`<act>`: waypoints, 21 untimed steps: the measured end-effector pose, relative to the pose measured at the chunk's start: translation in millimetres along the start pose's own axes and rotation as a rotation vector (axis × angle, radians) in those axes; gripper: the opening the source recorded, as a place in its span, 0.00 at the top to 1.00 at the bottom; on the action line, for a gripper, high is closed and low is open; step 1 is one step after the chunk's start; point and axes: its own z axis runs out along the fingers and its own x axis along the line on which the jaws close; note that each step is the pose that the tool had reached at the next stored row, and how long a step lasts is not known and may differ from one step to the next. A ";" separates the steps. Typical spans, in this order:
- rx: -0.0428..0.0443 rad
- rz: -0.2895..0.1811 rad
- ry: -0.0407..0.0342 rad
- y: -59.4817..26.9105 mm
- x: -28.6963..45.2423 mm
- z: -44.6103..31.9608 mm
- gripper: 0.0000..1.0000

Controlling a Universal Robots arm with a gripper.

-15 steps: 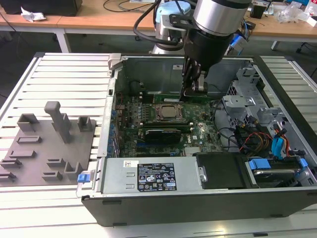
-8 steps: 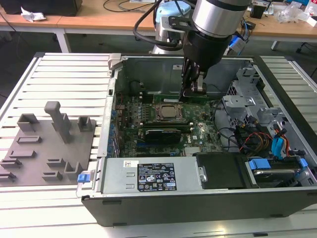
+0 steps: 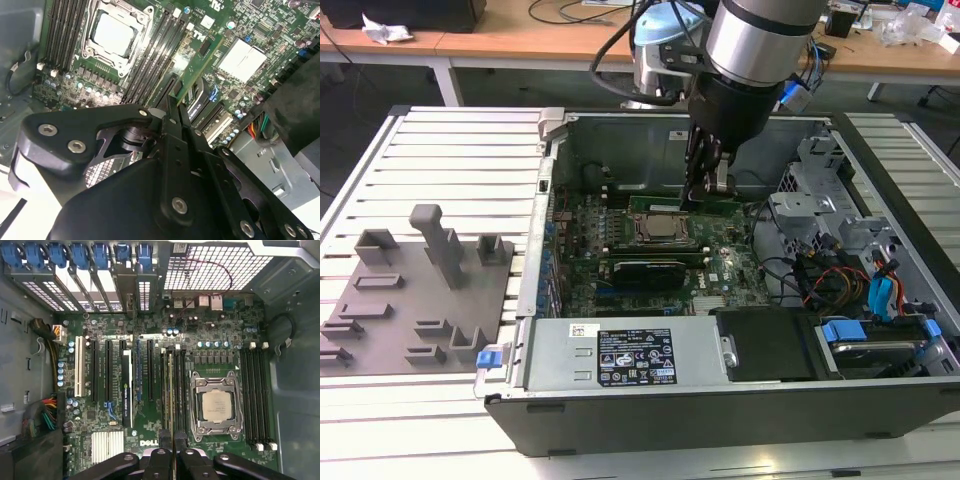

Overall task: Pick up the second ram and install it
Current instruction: 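Insert the second ram into the second slot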

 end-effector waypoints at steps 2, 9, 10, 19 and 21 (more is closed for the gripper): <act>-0.0002 -0.001 -0.0072 3.1 0.4 4.4 0.87; -0.0010 -0.004 -0.0306 8.1 -1.3 18.0 0.87; -0.0009 -0.003 -0.0281 8.3 -2.6 20.1 0.87; -0.0007 -0.014 -0.0003 10.9 -12.2 44.2 0.87; -0.0011 -0.020 0.0007 11.0 -12.6 51.3 0.87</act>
